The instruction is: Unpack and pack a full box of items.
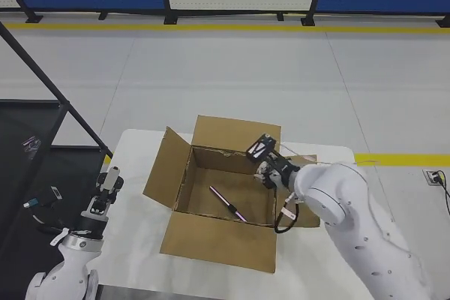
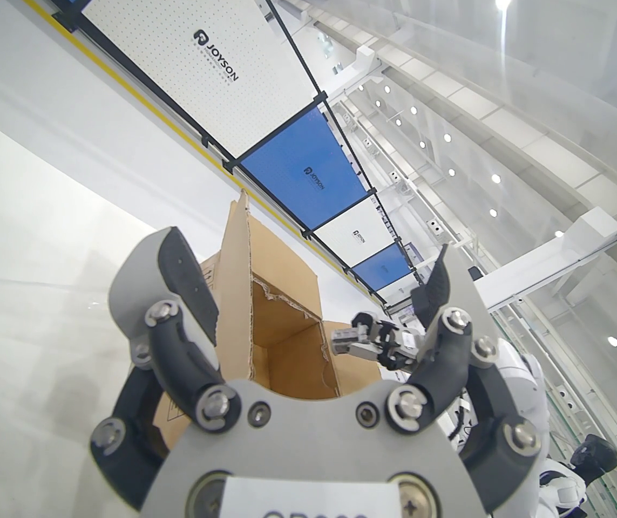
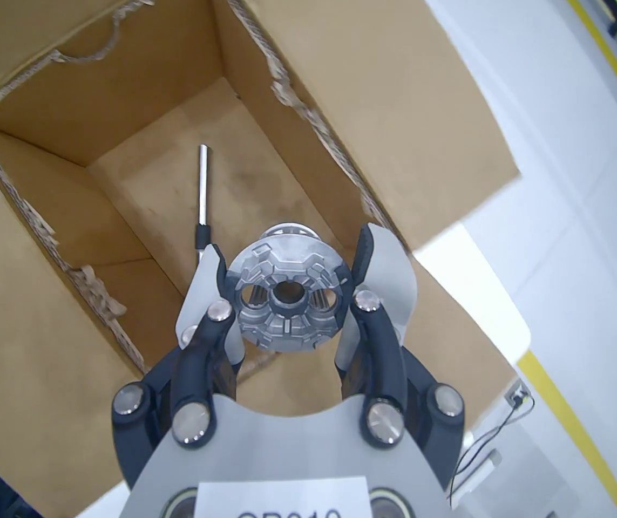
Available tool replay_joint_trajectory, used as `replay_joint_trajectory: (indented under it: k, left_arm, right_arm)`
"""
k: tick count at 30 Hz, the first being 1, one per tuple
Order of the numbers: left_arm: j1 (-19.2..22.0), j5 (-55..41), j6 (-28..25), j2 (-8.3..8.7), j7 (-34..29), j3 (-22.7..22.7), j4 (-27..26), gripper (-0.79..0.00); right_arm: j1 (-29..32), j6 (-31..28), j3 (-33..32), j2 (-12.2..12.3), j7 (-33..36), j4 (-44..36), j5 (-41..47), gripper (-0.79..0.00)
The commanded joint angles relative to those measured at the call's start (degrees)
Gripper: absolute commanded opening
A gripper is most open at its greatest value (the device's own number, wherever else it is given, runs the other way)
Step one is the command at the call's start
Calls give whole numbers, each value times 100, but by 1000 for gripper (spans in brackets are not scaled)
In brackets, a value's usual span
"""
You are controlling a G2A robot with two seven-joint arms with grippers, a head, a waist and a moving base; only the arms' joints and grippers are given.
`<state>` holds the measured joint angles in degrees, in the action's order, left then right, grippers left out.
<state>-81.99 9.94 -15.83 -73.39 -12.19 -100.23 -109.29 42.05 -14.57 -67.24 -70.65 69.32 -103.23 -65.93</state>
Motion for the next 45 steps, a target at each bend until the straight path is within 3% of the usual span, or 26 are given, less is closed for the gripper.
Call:
replay_joint_trajectory:
  k: [1,8,13,25,34,38,42,45]
  left_arm:
    - [0,0,0,0,0,0,0,0]
    - [0,0,0,0,0,0,0,0]
    - [0,0,0,0,0,0,0,0]
    - [0,0,0,0,0,0,0,0]
    - [0,0,0,0,0,0,0,0]
    - [0,0,0,0,0,0,0,0]
    - [0,0,0,0,0,0,0,0]
    - [0,0,0,0,0,0,0,0]
  right_arm:
    - [592,46,-747,111,116,-571,-169,-785]
    - [2344,52,-2591,324,-123,-1380,-34,-785]
    - [2957,-124,-3074,384,-256,-1170,14,-785]
    - [2303,-576,-2686,455,-851,1246,-155,-785]
    - [1883,-558,-2287,471,-1369,2095,-580,-785]
    - [1723,-592,-2175,476,-1398,2357,-557,-570]
    - [1634,-642,-2138,489,-1436,2542,-478,-462]
    - [1600,-651,-2117,502,-1440,2594,-461,-425]
